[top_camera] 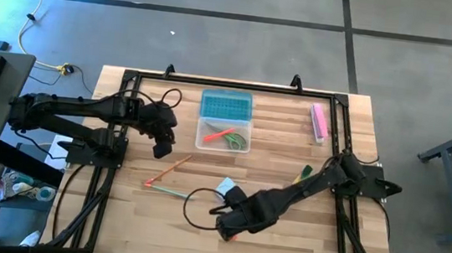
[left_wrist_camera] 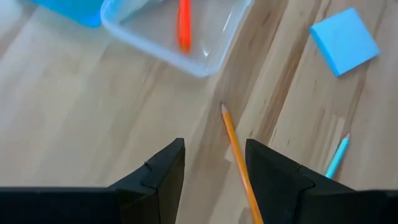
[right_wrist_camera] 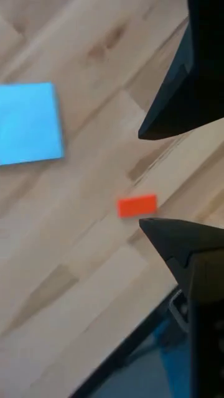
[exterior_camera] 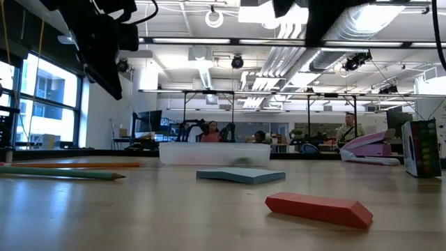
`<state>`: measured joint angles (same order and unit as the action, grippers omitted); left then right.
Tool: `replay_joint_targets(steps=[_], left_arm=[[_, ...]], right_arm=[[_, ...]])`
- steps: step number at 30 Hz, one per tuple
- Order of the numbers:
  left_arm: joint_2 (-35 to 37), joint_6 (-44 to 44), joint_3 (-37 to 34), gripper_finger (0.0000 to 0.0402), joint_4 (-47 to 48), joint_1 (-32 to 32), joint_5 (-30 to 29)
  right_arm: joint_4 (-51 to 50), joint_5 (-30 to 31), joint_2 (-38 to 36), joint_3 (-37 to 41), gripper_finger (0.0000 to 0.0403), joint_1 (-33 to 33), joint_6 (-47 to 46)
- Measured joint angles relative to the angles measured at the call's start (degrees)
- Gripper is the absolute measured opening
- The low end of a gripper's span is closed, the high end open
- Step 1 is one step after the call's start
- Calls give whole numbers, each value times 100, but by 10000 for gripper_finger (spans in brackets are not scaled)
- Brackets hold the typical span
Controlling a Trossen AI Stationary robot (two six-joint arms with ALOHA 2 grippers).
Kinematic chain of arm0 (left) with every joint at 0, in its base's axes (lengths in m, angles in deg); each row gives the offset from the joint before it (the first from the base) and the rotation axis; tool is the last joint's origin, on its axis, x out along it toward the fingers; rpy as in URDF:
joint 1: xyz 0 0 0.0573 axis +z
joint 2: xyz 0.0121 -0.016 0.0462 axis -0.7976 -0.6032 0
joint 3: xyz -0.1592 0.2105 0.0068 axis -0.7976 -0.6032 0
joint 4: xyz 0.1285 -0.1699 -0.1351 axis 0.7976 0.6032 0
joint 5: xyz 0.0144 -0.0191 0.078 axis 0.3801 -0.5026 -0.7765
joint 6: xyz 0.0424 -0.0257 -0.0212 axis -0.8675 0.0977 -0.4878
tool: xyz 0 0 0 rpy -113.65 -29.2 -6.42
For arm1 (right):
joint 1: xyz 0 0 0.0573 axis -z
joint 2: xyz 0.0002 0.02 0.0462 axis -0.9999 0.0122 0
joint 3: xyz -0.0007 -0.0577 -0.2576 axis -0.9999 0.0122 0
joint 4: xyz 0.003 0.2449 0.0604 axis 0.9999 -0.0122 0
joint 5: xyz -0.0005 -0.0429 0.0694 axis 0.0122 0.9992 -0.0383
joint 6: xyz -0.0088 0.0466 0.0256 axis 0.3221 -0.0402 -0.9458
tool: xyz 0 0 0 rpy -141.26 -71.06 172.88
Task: Pack school essentials
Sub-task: Put the orange eraser into the blue supply box
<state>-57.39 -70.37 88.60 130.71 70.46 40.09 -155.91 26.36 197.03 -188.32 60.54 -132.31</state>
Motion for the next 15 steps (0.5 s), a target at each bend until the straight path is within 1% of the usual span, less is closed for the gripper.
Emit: replay_joint_targets(steps=[3,6,9,11,15], left_arm=[[0,373,0,156,330,-46,52],[1,561,0,156,638,-195,92],[1,588,0,156,770,-345,68],[0,625,0,156,766,-417,63],[1,729,0,156,767,-513,54]], right_arm=[[183,-175,19,317,208,-36,79],[426,-379,18,560,208,-32,104],[595,-624,10,574,208,-32,118],[537,-660,15,461,208,-16,145],[828,-636,4,184,208,-25,182]])
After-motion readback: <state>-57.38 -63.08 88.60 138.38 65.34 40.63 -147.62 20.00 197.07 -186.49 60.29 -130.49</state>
